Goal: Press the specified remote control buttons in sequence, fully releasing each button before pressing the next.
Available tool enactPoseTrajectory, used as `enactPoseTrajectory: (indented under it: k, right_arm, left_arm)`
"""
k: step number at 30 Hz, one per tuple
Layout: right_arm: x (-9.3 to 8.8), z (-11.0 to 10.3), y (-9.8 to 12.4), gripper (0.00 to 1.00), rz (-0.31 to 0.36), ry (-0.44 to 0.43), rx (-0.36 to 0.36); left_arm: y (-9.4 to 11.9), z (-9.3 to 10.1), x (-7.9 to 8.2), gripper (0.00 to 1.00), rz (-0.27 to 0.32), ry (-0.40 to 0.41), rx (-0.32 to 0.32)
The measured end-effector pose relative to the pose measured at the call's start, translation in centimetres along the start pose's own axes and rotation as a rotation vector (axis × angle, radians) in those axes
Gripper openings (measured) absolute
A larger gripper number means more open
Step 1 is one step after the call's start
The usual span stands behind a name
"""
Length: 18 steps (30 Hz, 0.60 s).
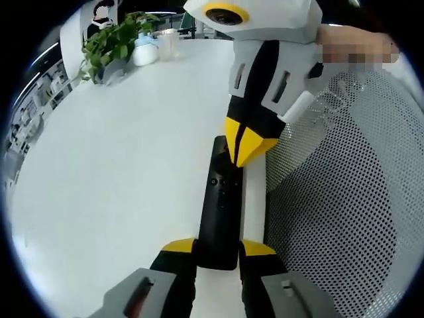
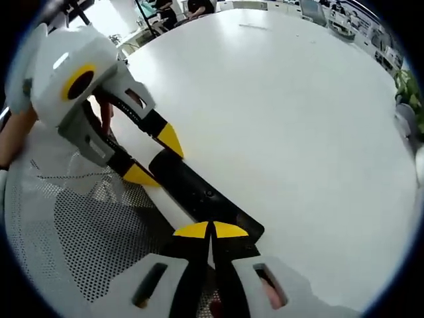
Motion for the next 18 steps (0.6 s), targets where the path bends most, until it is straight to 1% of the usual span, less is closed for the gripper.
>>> enactPoseTrajectory:
  k: [3,9,11,18]
  right_arm:
    - [-0.03,0.04,-0.03,0.0,0.0,0.005,-0.002]
    - [-0.03,-0.4,-0.17,0.0,-0.003,0.083,-0.033]
    - [-0.03,-0.43,-0.16,0.0,-0.002,0.097,-0.038]
    - [-0.05,-0.32,-0.17,0.0,0.005,0.113,-0.038]
  left_arm:
    - [-0.02,-0.01,-0.02,0.24,-0.001,-0.002,0.001]
    - [-0.12,0.01,0.04,0.24,-0.007,-0.021,0.01]
    - [-0.08,0.02,0.04,0.24,-0.004,-0.02,0.01]
    - [-0.11,0.02,0.04,0.24,-0.005,-0.04,0.015]
Point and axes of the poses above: the point that each gripper's makers call its tool centre point, and the gripper's own axes: y roughly backward along the fingers, z roughly to its right, x roughly out of its top, the point moved 10 cm from there along y, roughly backward along the fingers, and after that the axes turned 3 degrees about -z, right-handed, at the moved point
